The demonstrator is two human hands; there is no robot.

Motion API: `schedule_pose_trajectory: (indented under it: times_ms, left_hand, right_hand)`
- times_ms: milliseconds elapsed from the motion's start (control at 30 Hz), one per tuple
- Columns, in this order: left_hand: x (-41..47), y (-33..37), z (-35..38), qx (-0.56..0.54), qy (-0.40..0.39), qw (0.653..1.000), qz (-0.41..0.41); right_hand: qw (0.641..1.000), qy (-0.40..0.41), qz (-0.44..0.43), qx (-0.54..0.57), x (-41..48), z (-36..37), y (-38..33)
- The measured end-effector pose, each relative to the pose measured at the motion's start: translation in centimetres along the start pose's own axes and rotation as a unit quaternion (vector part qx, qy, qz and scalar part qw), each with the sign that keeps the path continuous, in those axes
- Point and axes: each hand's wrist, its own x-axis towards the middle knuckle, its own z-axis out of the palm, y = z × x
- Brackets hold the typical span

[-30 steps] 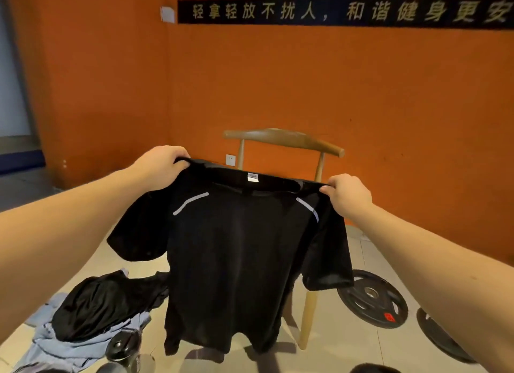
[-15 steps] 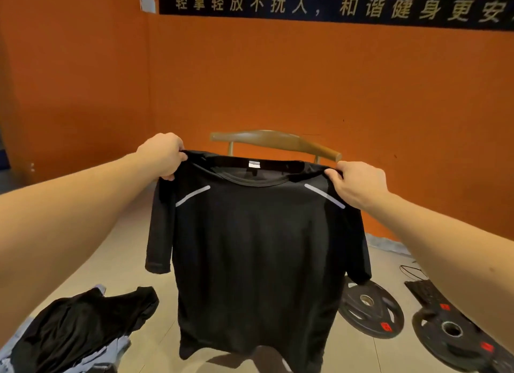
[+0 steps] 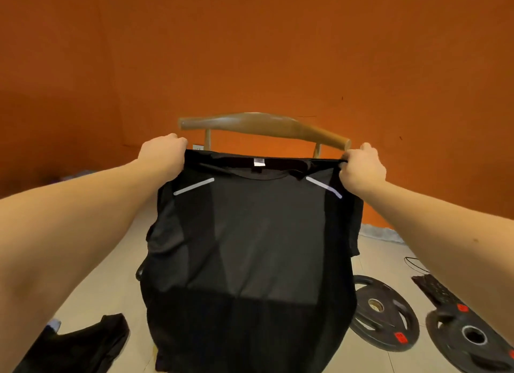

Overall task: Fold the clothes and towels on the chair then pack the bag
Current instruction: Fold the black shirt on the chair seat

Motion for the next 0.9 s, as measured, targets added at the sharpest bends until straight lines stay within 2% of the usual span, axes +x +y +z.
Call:
schedule_pose_trajectory:
  times_ms: [133,200,267,300,333,367,433,467,500,533,600,700,900]
  left_hand:
    - [3.8,1.5,2.8,0.058,-0.042,0.996,-0.043]
    - [5.2,2.3,4.5,0.046,-0.06,0.994,-0.075]
    - [6.6,2.9,6.7,-0.011,-0.086,0.989,-0.119]
    - [7.2,3.1,8.0,-0.071,-0.103,0.979,-0.16]
    - [8.0,3.4,9.2,-0.151,-0.127,0.956,-0.216]
    - [8.6,3.8,10.3,-0.241,-0.156,0.918,-0.273]
    - [9.7,4.6,12.5,-0.411,-0.185,0.816,-0.363]
    - [10.1,4.9,13.7,-0.455,-0.185,0.783,-0.383]
    - [10.6,5.2,15.2,-0.484,-0.169,0.767,-0.386]
    - [11.1,5.5,16.4,-0.498,-0.15,0.767,-0.375]
    - [11.6,5.9,19.0,-0.452,-0.114,0.818,-0.338]
    - [11.7,6.7,21.1,-0.389,-0.088,0.866,-0.301]
    - [12.9,8.3,23.8,-0.373,-0.064,0.874,-0.305]
  right_hand:
    - [0.996,-0.044,0.075,0.033,2.6,3.4,-1.9]
    - [0.983,-0.084,0.119,0.109,3.8,5.4,-2.7]
    - [0.95,-0.113,0.188,0.223,5.0,7.5,-3.4]
    - [0.922,-0.119,0.231,0.287,5.6,8.6,-3.6]
    - [0.893,-0.118,0.27,0.34,6.0,9.6,-3.7]
    - [0.874,-0.116,0.295,0.368,6.4,10.6,-3.7]
    - [0.861,-0.113,0.316,0.383,7.3,12.8,-3.4]
    - [0.859,-0.108,0.319,0.386,7.7,13.9,-3.0]
    - [0.856,-0.103,0.324,0.389,8.1,15.1,-2.6]
    - [0.854,-0.096,0.327,0.393,8.4,16.2,-2.3]
    - [0.856,-0.091,0.319,0.397,8.8,18.3,-1.7]
    - [0.841,-0.085,0.296,0.445,9.1,21.5,-1.6]
    - [0.858,-0.079,0.221,0.456,10.0,26.2,-1.9]
